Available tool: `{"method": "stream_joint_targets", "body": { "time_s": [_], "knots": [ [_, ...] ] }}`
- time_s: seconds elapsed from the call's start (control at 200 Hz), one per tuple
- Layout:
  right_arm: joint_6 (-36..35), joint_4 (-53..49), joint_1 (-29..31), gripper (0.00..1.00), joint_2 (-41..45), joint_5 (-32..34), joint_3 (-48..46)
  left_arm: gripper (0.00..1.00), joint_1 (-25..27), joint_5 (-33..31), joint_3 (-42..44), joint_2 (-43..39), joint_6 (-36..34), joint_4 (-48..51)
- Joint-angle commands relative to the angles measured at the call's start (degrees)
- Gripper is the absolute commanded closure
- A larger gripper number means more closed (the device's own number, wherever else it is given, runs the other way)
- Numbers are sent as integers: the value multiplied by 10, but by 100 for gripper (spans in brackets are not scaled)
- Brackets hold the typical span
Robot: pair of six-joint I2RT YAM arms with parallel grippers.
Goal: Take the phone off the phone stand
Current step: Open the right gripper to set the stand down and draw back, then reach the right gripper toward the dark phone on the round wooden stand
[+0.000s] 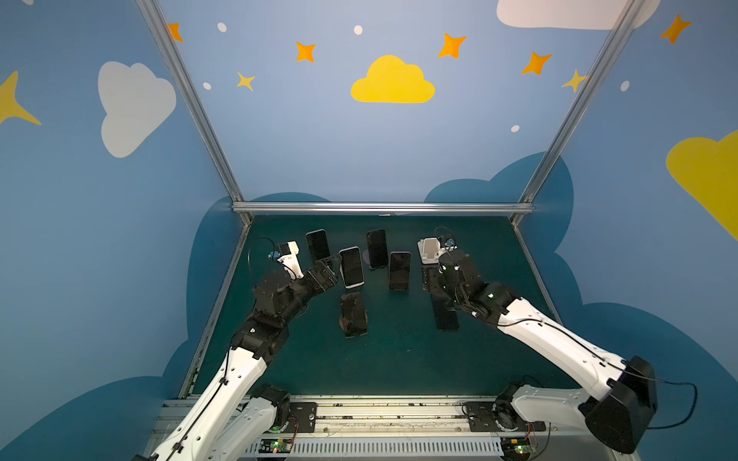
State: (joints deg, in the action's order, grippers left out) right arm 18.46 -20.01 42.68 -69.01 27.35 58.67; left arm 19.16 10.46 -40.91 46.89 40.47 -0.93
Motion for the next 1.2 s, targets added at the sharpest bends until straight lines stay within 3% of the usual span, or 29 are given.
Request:
{"method": "stream_joint_targets", "body": {
  "time_s": [0.0, 0.18, 0.365, 0.421, 0.481, 0.666, 0.776, 0.941, 1.196],
  "knots": [
    [21, -13, 6, 21, 48, 57, -8, 0, 1, -7, -1, 0, 15, 4],
    [42, -71, 6, 20, 99, 102, -13, 0, 0, -16, 0, -5, 13, 6],
    [100, -92, 12, 15, 95, 71, -17, 0, 0, -17, 5, -9, 20, 4],
    [97, -96, 19, 17, 102, 52, -20, 0, 1, -18, 5, -8, 24, 7],
    [84, -92, 30, 27, 114, 25, -28, 0, 5, -23, 5, -9, 22, 11],
    [109, -30, 93, 28, 155, 70, -94, 0, 24, -27, -2, -1, 28, 26],
    [115, -2, 109, 28, 138, 62, -109, 0, 31, -28, -25, 29, 36, 71],
    [114, 48, 124, 27, 78, 36, -111, 0, 30, -103, -81, 75, 47, 189],
    [194, 88, 155, 24, -1, 22, -103, 0, 28, -237, -45, 52, 37, 177]
  ]
}}
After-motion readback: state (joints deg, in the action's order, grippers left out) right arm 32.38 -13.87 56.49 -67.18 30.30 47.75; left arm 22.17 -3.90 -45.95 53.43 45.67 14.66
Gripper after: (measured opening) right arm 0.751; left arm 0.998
